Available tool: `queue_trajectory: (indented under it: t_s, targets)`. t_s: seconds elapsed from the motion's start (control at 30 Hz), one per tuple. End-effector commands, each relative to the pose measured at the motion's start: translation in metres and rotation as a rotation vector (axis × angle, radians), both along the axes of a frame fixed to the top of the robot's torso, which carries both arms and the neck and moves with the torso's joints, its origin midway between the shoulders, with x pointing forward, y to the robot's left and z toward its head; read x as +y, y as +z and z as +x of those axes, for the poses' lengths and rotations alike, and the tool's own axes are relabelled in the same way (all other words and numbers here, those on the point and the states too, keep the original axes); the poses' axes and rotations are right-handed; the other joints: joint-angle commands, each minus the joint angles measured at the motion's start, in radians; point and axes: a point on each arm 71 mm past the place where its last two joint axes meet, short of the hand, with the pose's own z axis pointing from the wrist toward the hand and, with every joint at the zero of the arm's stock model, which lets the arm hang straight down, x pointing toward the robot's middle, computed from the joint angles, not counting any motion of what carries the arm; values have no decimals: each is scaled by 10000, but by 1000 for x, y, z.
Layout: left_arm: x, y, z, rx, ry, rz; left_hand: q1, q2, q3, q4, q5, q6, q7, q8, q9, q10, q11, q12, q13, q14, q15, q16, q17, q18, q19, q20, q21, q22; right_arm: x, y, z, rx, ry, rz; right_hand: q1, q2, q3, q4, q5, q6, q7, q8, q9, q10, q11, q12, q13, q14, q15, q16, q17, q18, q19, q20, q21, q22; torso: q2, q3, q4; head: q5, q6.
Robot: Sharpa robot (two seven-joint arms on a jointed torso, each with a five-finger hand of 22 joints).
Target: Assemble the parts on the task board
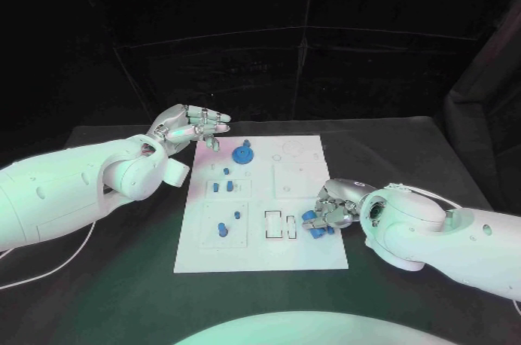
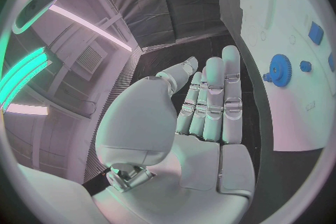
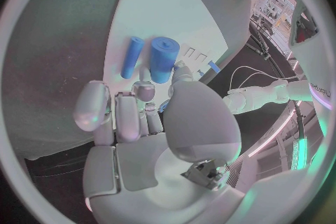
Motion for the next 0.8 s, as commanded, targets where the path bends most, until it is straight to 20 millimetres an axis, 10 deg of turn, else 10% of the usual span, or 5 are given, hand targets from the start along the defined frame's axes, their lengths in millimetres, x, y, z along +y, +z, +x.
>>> queue_trajectory:
  t_s: [0.03,0.3,0.8]
  targets:
    - [-1,1,0,-64,-104,-105,7,101,-20,-14,8,-89,4,45,3,-95,1,51,-10,-82,20,50,-17,141,22,63,-64,-10,-1,-4,-2,125,-94,-159,-47,44,-81,-7,-5,-7,-65,109,53,109,-5,100,121,416,-73,69,18,-192,69,-18,65,11,-4,3,16,-22,8]
    - [1,1,0,-57,-74,-91,21,105,-12,-25,9,-93,4,49,3,-101,0,57,-12,-85,18,53,-21,143,22,61,-64,-11,-1,7,-7,-478,-434,1071,204,260,-125,-53,789,120,-181,478,322,404,-110,425,706,455,-160,196,244,-221,138,-108,172,205,-7,8,6,-7,29]
    - [-1,1,0,-36,-126,-106,21,105,-12,-25,9,-93,4,49,3,-101,0,57,-12,-85,18,53,-21,143,22,61,-64,-11,16,23,-17,-1021,-460,3191,300,497,-173,-53,991,251,-280,671,579,798,-204,817,1376,512,-243,371,537,-272,285,-191,342,506,8,-6,17,13,56]
